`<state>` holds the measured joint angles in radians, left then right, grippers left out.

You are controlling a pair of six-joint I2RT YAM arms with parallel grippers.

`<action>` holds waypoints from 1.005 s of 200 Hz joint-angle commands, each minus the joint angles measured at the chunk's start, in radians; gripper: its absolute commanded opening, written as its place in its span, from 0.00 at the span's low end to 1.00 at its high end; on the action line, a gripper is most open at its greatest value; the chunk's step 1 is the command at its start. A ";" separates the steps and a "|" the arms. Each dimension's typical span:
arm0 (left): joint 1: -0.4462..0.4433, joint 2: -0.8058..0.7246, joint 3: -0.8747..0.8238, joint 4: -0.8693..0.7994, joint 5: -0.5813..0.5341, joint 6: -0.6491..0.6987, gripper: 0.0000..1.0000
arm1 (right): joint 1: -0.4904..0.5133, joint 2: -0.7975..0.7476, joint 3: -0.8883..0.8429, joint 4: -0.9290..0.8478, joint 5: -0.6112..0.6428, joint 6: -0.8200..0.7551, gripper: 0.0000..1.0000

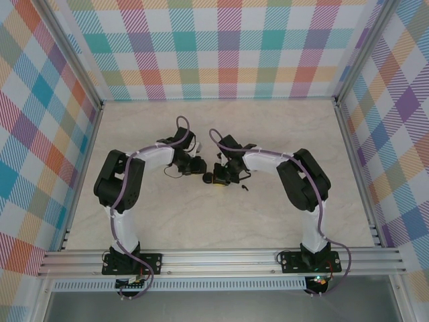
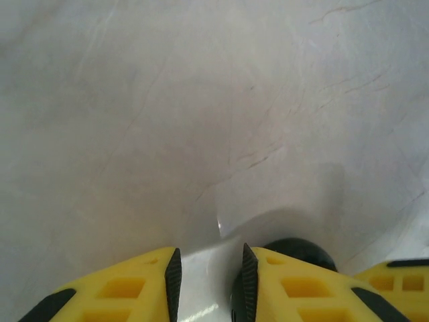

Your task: Insert the wireless bluetooth earbuds into the charging case

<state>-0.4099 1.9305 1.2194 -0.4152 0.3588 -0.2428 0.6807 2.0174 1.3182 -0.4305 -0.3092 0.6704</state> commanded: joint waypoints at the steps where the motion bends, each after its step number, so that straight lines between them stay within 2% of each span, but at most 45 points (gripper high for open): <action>1: 0.003 -0.040 -0.042 -0.063 0.032 0.023 0.30 | 0.003 0.021 0.042 -0.026 0.037 0.001 0.04; 35: -0.003 -0.089 -0.088 -0.083 0.003 0.018 0.29 | 0.003 0.035 0.074 -0.055 0.056 -0.010 0.04; 89: -0.030 -0.162 -0.146 -0.083 0.017 -0.011 0.30 | 0.003 0.044 0.113 -0.105 0.104 -0.037 0.06; 121: -0.029 -0.201 -0.165 -0.095 -0.071 -0.034 0.34 | 0.003 0.032 0.123 -0.139 0.146 -0.055 0.07; 142: -0.017 -0.225 -0.161 -0.101 -0.090 -0.032 0.38 | 0.001 0.007 0.121 -0.163 0.174 -0.068 0.07; 178: 0.024 -0.219 -0.161 -0.031 0.019 -0.028 0.45 | -0.014 -0.047 0.083 -0.140 0.140 -0.078 0.09; 201: 0.038 -0.176 -0.165 0.031 0.094 -0.035 0.54 | -0.023 -0.063 0.060 -0.113 0.090 -0.065 0.10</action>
<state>-0.3950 1.7241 1.0672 -0.4541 0.3546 -0.2714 0.6689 2.0087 1.4021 -0.5579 -0.1680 0.6128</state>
